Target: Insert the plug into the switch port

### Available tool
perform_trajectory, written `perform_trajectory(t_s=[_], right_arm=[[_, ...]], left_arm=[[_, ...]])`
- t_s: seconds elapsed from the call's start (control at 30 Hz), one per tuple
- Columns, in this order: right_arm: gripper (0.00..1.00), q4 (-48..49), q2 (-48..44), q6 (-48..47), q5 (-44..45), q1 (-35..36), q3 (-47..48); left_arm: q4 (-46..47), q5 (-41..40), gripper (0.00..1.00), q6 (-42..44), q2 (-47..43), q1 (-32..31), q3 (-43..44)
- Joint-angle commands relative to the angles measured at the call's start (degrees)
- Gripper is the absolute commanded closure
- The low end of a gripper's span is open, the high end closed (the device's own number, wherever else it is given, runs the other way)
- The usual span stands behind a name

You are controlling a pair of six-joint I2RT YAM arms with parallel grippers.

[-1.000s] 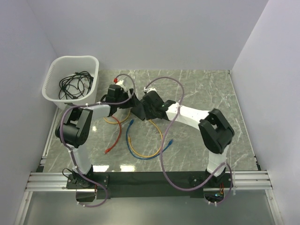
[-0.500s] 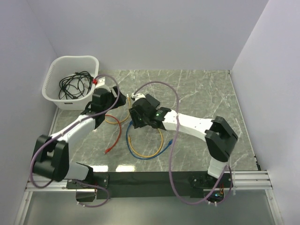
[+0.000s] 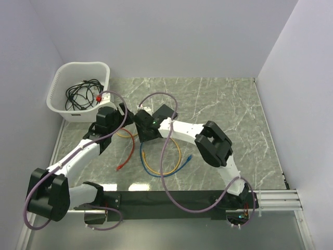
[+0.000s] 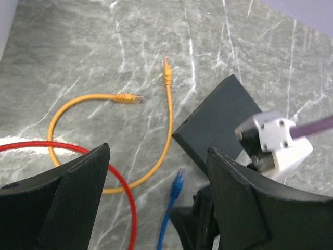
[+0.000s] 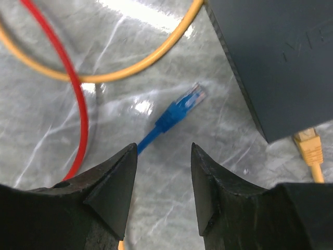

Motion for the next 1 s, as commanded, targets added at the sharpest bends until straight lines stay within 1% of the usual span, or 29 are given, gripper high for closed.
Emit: perform_trajectory(t_s=[0.0,0.23,0.43,0.53,0.57,0.63,0.67,0.7,0.73,0.8,0.83,0.87,0.9,0.93,0.97], right_arm=[[0.47,-3.9,2.2,2.3,4.3,0.4,5.0],[0.47,-7.2,7.4,3.8,5.9,0.5,10.7],[0.48,-8.8,10.0,4.2,7.2,0.5,12.9],[0.57,-8.3,10.0,4.4,7.3,0.4,12.1],[0.66,-7.9,9.9,4.4,7.2,0.5,11.8],[0.77,-7.4,9.7,4.2,7.0,0.4,11.0],[0.88,-6.7,9.5,4.1,6.7,0.4,10.6],[0.95,-6.1,8.7,3.7,6.5,0.5,10.1],[0.99,-5.1,7.9,3.4,6.1,0.5,8.2],[1.0,0.0,3.8,2.0,4.1,0.4,4.8],[1.0,2.4,1.8,1.3,3.1,0.4,0.3],[1.0,7.1,-2.5,0.6,1.1,0.4,-2.0],[1.0,9.4,-4.9,-0.6,0.2,0.4,-4.2],[1.0,11.8,-7.3,-1.5,-1.0,0.5,-8.9],[1.0,16.7,-12.3,-2.4,-2.9,0.4,-11.4]], left_arm=[[1.2,-1.0,0.19,2.0,-2.1,0.7,-1.5],[1.4,-0.2,0.19,2.4,-4.0,1.7,-2.7],[1.7,0.3,0.19,2.4,-4.3,2.1,-3.2],[1.7,0.3,0.19,2.4,-4.3,2.2,-3.2],[1.7,0.4,0.19,2.4,-4.1,2.2,-3.3],[1.9,0.5,0.19,2.3,-4.0,2.2,-3.3],[1.9,0.4,0.19,2.3,-4.0,2.2,-3.3],[1.9,0.4,0.2,2.3,-4.0,2.2,-3.3],[1.9,0.4,0.2,2.3,-3.9,2.3,-3.3],[2.2,0.6,0.21,2.2,-4.0,2.2,-3.6],[2.6,0.7,0.21,2.1,-4.5,2.2,-3.8],[3.0,1.7,0.21,2.1,-4.8,2.2,-4.3],[4.3,2.3,0.21,2.0,-5.3,2.3,-4.7],[5.1,3.1,0.21,1.7,-6.2,2.2,-5.1],[5.8,5.0,0.21,1.6,-6.8,2.2,-5.8]])
